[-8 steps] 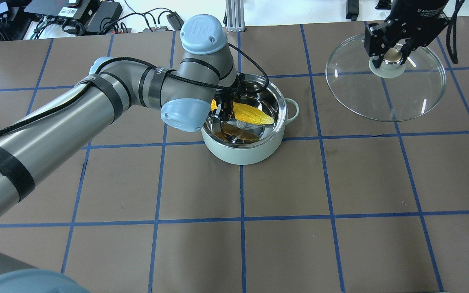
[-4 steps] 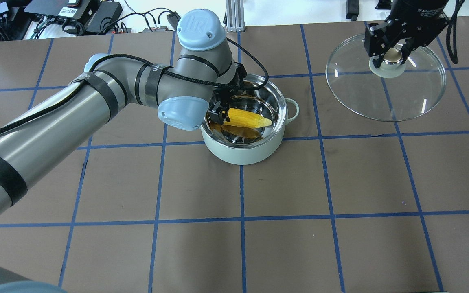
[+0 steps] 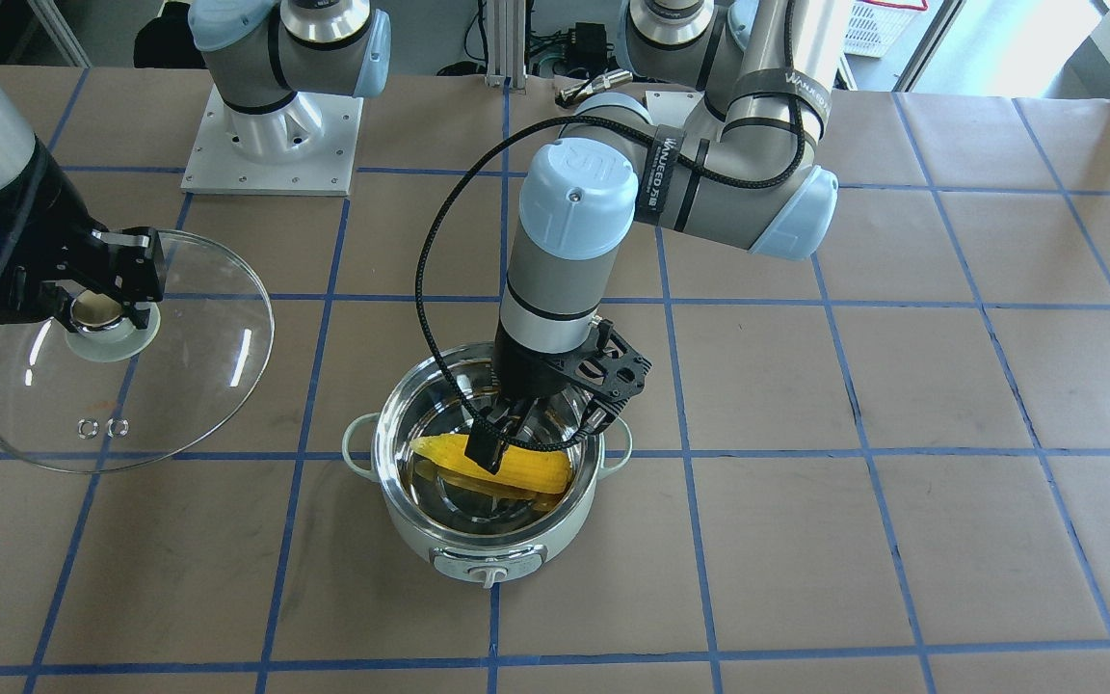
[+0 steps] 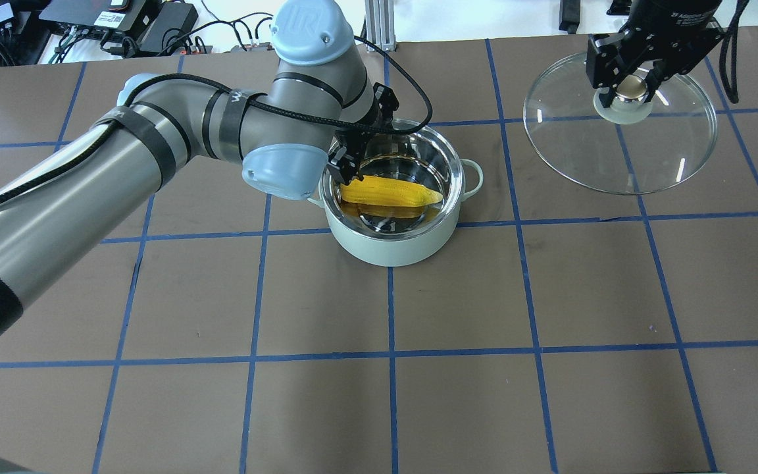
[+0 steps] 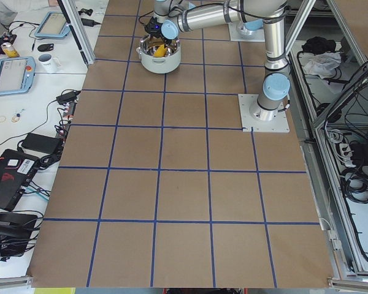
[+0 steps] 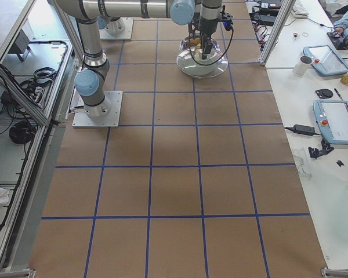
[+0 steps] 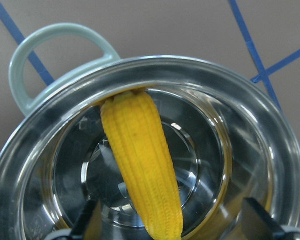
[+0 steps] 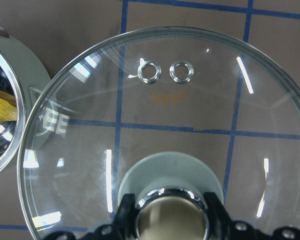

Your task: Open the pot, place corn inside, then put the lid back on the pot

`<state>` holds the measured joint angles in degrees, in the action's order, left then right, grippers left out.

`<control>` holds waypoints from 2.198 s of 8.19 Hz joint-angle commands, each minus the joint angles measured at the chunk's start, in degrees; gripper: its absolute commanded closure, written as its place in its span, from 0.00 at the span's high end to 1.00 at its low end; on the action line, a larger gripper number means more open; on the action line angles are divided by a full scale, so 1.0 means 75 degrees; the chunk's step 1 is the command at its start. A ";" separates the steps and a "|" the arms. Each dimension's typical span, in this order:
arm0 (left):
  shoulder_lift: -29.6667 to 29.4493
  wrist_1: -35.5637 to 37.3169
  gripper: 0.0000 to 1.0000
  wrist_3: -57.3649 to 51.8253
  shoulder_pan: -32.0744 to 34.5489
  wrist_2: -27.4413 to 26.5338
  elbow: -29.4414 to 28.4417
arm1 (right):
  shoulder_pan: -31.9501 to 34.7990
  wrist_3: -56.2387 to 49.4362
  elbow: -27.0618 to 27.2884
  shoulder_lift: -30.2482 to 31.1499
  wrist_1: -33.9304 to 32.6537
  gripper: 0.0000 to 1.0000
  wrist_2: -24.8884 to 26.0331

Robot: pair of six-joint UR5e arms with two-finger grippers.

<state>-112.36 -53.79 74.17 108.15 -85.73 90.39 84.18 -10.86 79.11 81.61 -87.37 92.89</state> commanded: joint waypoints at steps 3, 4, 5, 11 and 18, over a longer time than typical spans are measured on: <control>0.0824 -0.1109 1.00 -0.3994 -0.1337 -0.0041 -0.0321 | 0.0306 0.1092 -0.0188 -0.0217 -0.0292 0.24 -0.0385; 0.0918 -0.1624 1.00 -0.5178 -0.1736 -0.0088 -0.0356 | 0.0586 0.1445 -0.0211 -0.0275 -0.0373 0.24 -0.0443; 0.1058 -0.1722 1.00 -0.5967 -0.2088 -0.0088 -0.0356 | 0.0879 0.1993 -0.0339 -0.0426 -0.0525 0.24 -0.0745; 0.2159 -0.3445 1.00 -0.8506 -0.2678 -0.1717 -0.0345 | 0.2626 0.4598 -0.0387 -0.1563 -0.2025 0.24 -0.1299; 0.2302 -0.3351 1.00 -0.8458 -0.2256 -0.1310 -0.0158 | 0.3237 0.5165 -0.0235 -0.2244 -0.2625 0.22 -0.0938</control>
<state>-94.76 -79.22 10.99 90.22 -97.98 88.90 108.37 29.53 77.16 65.07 -107.44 83.93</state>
